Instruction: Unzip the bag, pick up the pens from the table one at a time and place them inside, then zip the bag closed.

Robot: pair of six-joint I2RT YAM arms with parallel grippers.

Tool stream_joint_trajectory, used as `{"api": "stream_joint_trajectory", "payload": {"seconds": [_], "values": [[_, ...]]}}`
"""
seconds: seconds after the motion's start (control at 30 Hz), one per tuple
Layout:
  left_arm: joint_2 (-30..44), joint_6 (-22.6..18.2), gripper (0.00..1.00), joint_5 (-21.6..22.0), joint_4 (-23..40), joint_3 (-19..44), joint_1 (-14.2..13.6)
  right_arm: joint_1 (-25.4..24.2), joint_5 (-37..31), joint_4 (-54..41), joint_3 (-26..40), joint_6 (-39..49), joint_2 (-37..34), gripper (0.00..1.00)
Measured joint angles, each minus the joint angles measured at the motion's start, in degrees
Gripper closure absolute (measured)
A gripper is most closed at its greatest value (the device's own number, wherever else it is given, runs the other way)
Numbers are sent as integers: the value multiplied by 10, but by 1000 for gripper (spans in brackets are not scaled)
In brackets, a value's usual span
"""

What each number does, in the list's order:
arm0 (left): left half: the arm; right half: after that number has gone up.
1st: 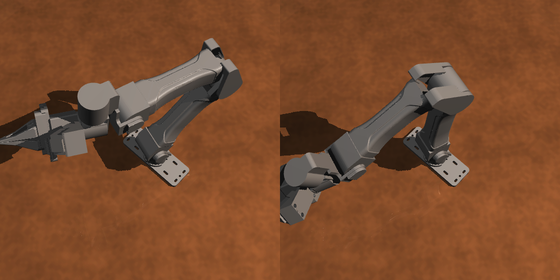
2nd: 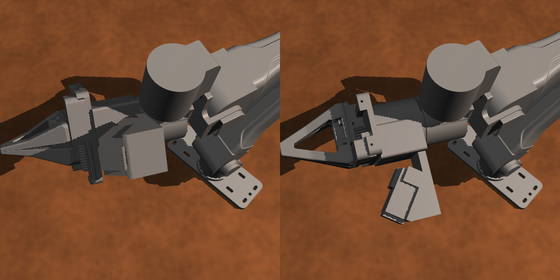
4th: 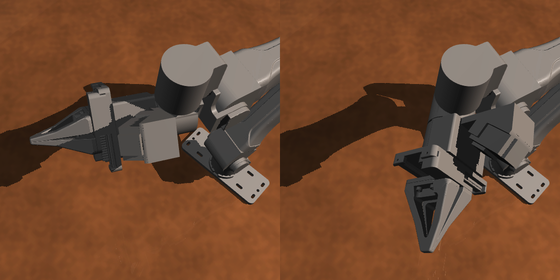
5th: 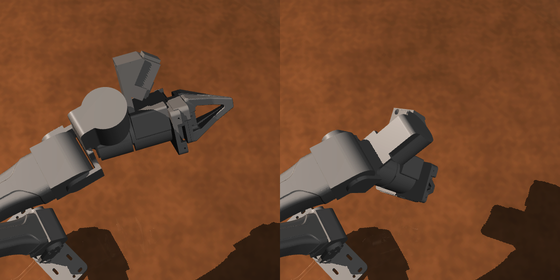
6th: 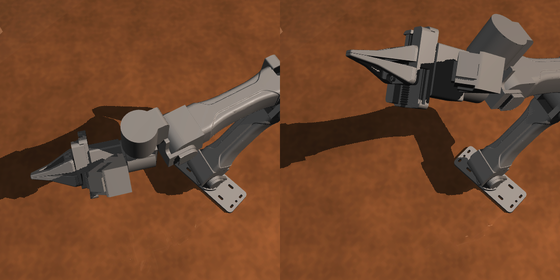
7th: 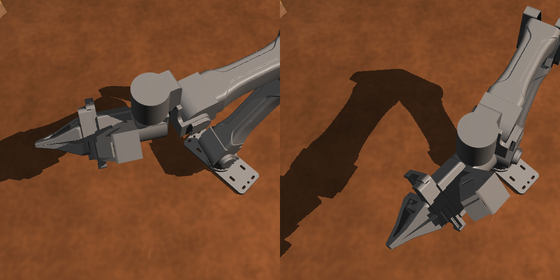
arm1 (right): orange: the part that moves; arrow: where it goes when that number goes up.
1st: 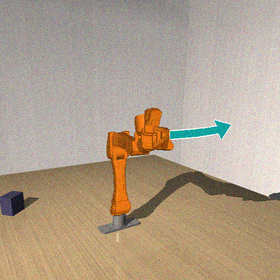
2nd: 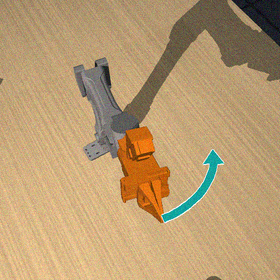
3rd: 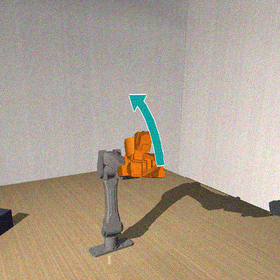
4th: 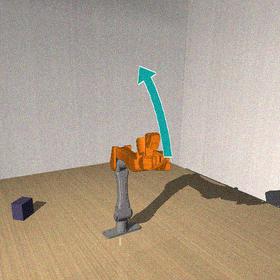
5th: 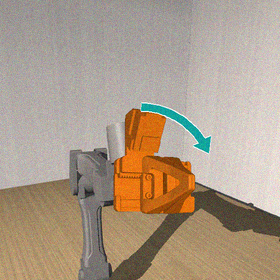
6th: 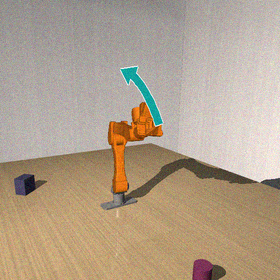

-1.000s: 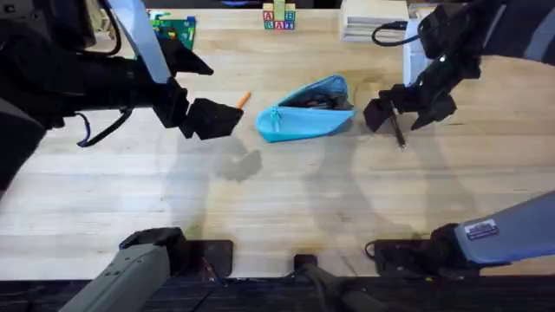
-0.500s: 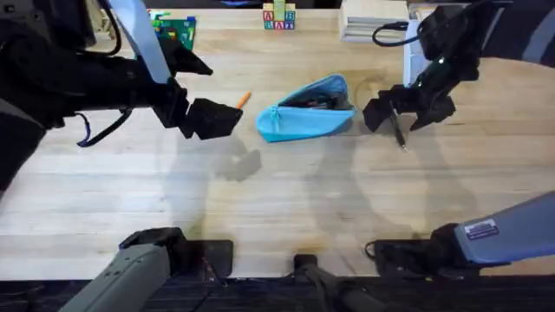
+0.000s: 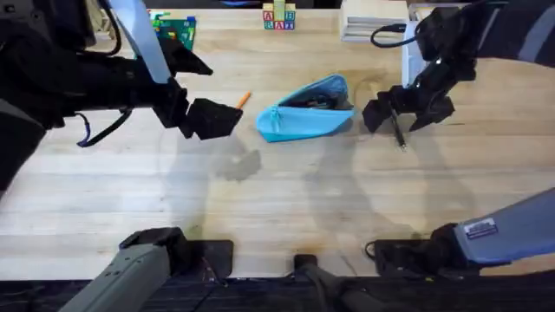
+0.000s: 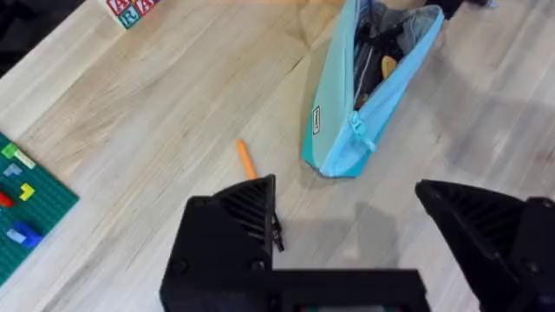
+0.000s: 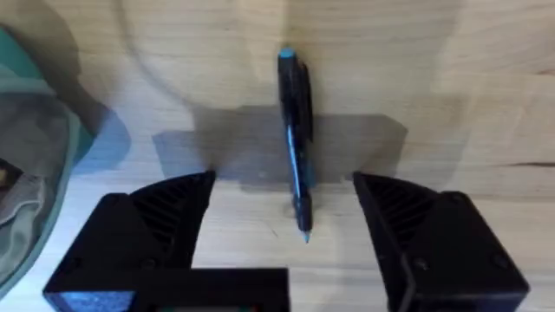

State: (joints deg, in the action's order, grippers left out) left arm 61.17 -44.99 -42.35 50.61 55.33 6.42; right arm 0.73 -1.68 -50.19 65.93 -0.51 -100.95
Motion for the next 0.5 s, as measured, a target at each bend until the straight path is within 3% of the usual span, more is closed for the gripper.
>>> {"api": "stream_joint_trajectory", "payload": {"seconds": [0.13, 0.27, 0.3, 0.37, 0.5], "values": [[0, 0, 5, 0, 0, 0, 0, 0, -1, 0, 0, -2, -1, 28], [0, 0, 4, 0, 0, 0, 0, -1, -5, 0, 0, -2, -1, 190], [0, 0, 5, 0, 0, 0, 0, -2, -5, 1, 0, -2, -1, 301], [0, 0, 5, 0, 0, 0, 0, -2, -5, 1, 0, -2, -1, 368], [0, 0, 5, 0, 0, 0, 0, -2, -2, 4, 0, -4, -1, 883]]}}
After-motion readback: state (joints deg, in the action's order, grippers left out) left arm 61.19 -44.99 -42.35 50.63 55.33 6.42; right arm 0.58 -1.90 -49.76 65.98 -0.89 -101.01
